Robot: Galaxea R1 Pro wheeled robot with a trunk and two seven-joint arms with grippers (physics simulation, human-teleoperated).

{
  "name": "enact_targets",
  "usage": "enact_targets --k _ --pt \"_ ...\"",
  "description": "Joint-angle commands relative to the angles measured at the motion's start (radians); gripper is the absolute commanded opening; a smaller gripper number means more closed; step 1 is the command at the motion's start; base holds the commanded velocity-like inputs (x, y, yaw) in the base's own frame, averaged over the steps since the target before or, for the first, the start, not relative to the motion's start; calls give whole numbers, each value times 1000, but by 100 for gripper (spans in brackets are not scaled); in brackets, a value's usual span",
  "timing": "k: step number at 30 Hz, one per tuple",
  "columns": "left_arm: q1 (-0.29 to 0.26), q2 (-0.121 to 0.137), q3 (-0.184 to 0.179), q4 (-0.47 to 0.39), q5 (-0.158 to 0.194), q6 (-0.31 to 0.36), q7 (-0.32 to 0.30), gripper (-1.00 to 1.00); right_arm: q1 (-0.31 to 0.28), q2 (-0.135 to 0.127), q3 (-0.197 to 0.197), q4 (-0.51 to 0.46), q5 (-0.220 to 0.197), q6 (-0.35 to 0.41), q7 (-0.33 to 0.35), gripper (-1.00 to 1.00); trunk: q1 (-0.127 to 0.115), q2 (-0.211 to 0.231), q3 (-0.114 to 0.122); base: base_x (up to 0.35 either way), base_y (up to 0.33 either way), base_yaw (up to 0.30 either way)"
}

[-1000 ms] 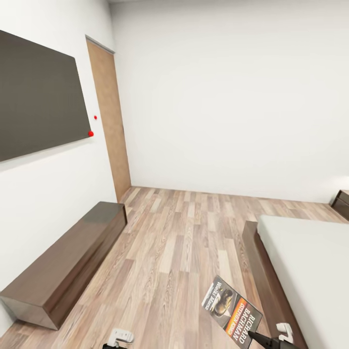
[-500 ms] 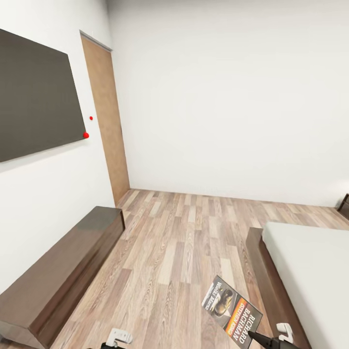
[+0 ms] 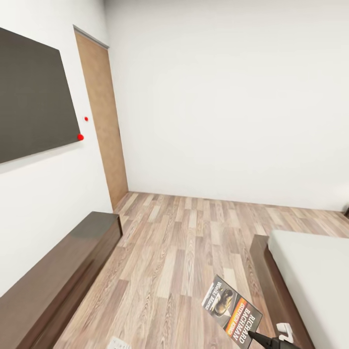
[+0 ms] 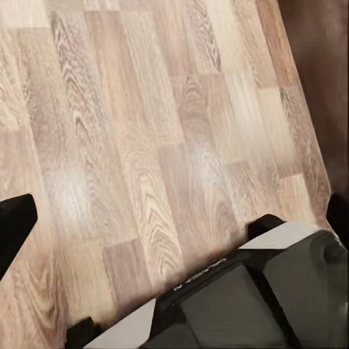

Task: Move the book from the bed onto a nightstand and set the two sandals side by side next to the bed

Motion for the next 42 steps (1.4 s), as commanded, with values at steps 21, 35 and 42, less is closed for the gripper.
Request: enact_targets --k 21,35,42 --pt "0 26 -8 1 13 -13 10 100 -1 0 4 0 -8 -5 1 -100 1 -2 -2 266 0 0" --pt "0 26 -8 2 14 -13 10 100 -1 0 3 0 -8 -3 4 -100 1 -2 -2 315 0 -60" --pt "0 26 -8 3 14 -13 10 100 -1 0 3 0 -8 -3 5 -100 1 -2 -2 319 0 -102"
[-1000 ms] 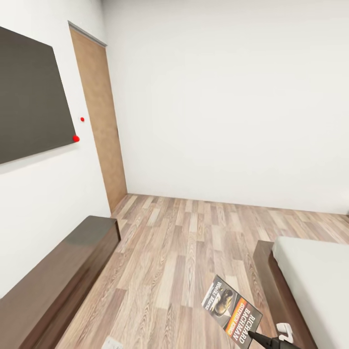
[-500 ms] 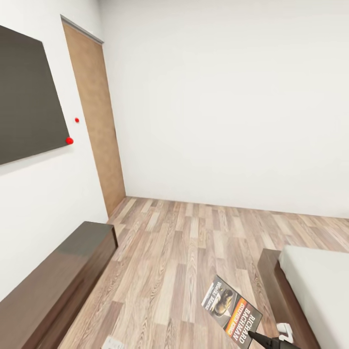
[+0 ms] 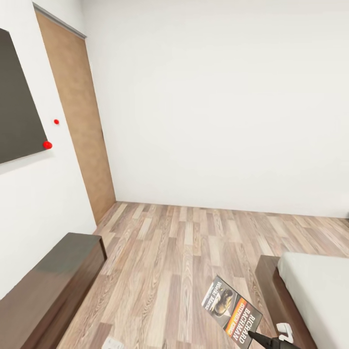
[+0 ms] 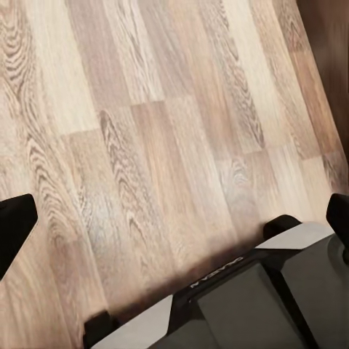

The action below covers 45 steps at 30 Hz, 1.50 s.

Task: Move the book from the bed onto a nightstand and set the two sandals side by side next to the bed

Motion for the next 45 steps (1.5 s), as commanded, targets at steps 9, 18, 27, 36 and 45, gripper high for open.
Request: enact_targets --k 9,18,27,36,45 --pt "-1 0 -9 1 9 -4 -3 100 -1 -1 3 0 -8 -3 3 -100 1 -2 -2 310 0 -137" --pt "-1 0 -9 1 9 -4 -3 100 -1 0 3 0 -8 -4 3 -100 1 -2 -2 308 0 -27" --pt "-1 0 -9 1 9 -4 -3 100 -1 -1 3 0 -8 -4 0 -100 1 -2 -2 308 0 0" --pt "-1 0 -9 1 9 -4 -3 100 -1 0 3 0 -8 -4 0 -100 1 -2 -2 308 0 0" --pt "-1 0 -9 1 9 -4 -3 100 -1 -1 3 0 -8 -4 0 -100 1 -2 -2 308 0 0"
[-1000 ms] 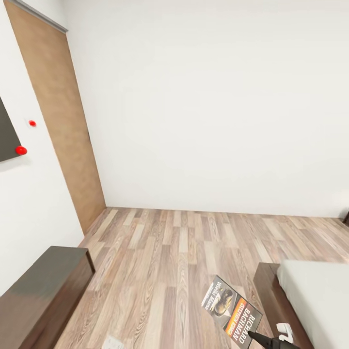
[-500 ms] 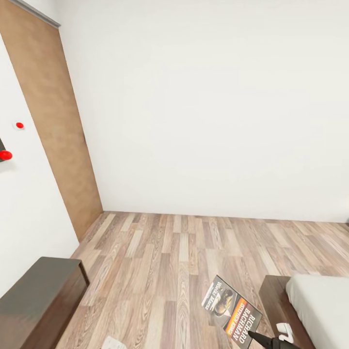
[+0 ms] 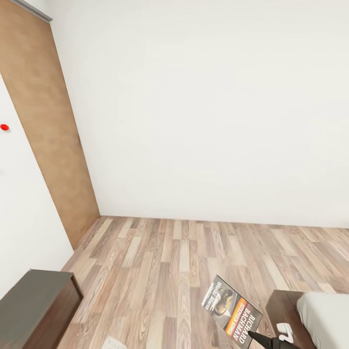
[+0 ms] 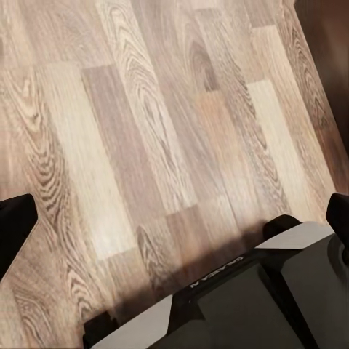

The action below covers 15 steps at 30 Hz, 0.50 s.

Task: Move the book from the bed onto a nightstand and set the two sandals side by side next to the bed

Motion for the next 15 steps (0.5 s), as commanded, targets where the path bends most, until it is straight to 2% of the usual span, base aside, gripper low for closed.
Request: enact_targets --k 1,15 --pt "-1 0 -9 1 9 -4 -3 100 -1 0 3 0 -8 -4 2 -100 1 -2 -2 308 0 0" --pt "-1 0 -9 1 9 -4 -3 100 -1 0 3 0 -8 -4 1 -100 1 -2 -2 313 0 0"
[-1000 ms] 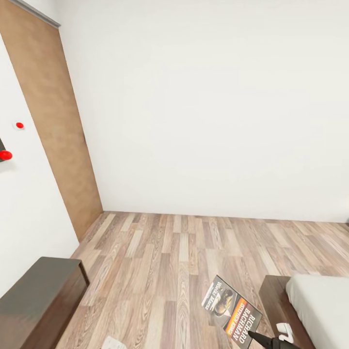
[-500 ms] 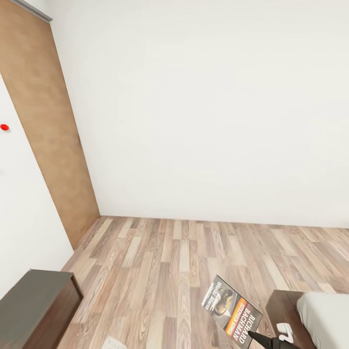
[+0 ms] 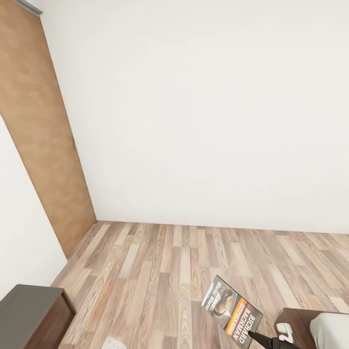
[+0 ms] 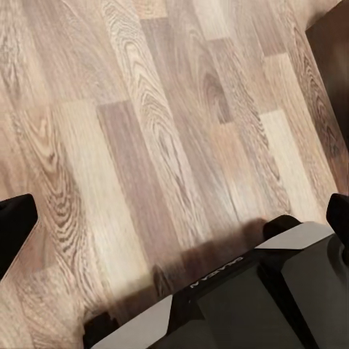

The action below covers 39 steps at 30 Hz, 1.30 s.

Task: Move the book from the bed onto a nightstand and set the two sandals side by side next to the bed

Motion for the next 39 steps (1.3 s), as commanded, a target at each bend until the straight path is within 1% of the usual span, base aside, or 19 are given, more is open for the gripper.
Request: enact_targets --k 1,11,19,39 --pt "-1 0 -9 1 8 -4 -3 100 -1 0 3 0 -8 -4 2 -100 1 -2 -2 318 0 0" --pt "-1 0 -9 1 8 -4 -3 100 -1 0 3 0 -8 -4 1 -100 1 -2 -2 317 0 0" --pt "-1 0 -9 1 9 -4 -3 100 -1 0 3 0 -8 -4 2 -100 1 -2 -2 318 0 -89" --pt "-1 0 -9 1 9 -4 -4 100 -1 0 3 0 -8 -4 1 -100 1 -2 -2 317 0 -3"
